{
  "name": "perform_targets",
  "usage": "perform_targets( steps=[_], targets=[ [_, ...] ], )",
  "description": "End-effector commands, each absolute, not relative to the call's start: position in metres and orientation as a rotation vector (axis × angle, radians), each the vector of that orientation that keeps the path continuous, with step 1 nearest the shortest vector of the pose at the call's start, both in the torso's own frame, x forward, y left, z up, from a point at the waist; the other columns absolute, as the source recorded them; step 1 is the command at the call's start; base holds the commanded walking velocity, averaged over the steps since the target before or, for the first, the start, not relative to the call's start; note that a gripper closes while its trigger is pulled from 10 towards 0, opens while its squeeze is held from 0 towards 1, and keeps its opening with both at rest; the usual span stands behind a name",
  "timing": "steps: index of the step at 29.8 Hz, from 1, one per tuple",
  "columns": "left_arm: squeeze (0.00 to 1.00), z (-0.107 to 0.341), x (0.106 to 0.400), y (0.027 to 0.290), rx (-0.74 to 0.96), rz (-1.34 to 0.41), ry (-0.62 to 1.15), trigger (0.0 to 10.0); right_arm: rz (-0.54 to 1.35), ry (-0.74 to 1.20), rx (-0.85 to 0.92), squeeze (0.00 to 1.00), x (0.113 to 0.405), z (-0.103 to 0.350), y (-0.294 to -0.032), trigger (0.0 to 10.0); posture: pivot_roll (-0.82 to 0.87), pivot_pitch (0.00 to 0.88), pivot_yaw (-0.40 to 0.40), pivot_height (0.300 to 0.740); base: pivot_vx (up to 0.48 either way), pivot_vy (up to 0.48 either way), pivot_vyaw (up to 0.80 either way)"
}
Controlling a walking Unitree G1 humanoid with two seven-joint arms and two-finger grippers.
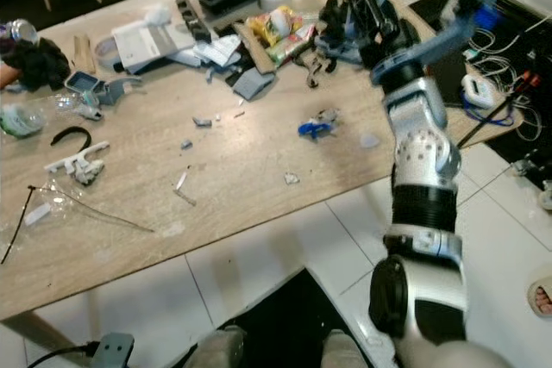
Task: Picking trash to rubbish bin
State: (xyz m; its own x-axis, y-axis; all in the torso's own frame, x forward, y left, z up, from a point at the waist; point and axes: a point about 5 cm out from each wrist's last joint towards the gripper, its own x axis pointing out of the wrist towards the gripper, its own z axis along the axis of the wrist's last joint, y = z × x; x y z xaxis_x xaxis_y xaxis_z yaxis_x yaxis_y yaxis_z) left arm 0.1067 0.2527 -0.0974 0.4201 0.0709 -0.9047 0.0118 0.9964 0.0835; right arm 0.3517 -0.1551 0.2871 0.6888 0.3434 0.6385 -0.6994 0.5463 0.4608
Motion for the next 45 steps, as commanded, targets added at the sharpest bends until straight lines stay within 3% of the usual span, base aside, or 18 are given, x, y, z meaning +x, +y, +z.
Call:
perform_targets(
  steps=[1,6,9,11,16,40,41,43,45],
  targets=[
    [0.00,-0.101,0.097,0.251,0.060,0.064,1.173,10.0,0.808,-0.500,0.755,0.00,0.338,0.282,-0.132,10.0,-0.02,0.079,0.052,0.740,0.000,0.000,0.00],
    [0.00,-0.101,0.099,0.251,0.069,0.082,1.177,10.0,1.128,-0.362,0.721,0.00,0.300,0.254,-0.067,10.0,-0.01,0.065,0.027,0.740,0.000,0.000,0.00],
    [0.00,-0.101,0.099,0.251,0.069,0.082,1.177,10.0,1.128,-0.362,0.721,0.00,0.300,0.254,-0.067,10.0,-0.01,0.065,0.027,0.740,0.000,0.000,0.00],
    [0.00,-0.101,0.099,0.250,0.063,0.101,1.183,10.0,1.176,-0.317,0.706,0.00,0.299,0.251,-0.051,10.0,0.00,0.059,0.018,0.740,-0.300,0.000,0.00],
    [0.00,-0.101,0.100,0.250,0.059,0.137,1.175,10.0,1.204,-0.259,0.648,0.00,0.299,0.245,-0.041,10.0,0.01,0.050,0.010,0.740,-0.295,0.000,0.00],
    [0.00,-0.101,0.100,0.250,0.018,0.207,1.149,10.0,1.062,-0.172,0.572,0.00,0.308,0.218,-0.043,10.0,0.01,0.048,0.007,0.740,-0.310,0.000,0.00],
    [0.00,-0.101,0.100,0.250,0.019,0.207,1.148,10.0,1.023,-0.151,0.551,0.00,0.312,0.213,-0.045,10.0,0.01,0.050,0.018,0.740,-0.311,0.000,0.00],
    [0.00,-0.102,0.099,0.248,-0.014,0.214,1.136,10.0,0.732,0.090,0.419,0.00,0.334,0.150,-0.070,10.0,0.00,0.056,0.013,0.740,-0.315,0.000,0.00],
    [0.00,-0.102,0.098,0.247,-0.043,0.226,1.125,10.0,0.630,0.184,0.347,0.00,0.337,0.124,-0.083,10.0,0.01,0.055,0.007,0.740,-0.315,0.000,0.00]
  ],
)
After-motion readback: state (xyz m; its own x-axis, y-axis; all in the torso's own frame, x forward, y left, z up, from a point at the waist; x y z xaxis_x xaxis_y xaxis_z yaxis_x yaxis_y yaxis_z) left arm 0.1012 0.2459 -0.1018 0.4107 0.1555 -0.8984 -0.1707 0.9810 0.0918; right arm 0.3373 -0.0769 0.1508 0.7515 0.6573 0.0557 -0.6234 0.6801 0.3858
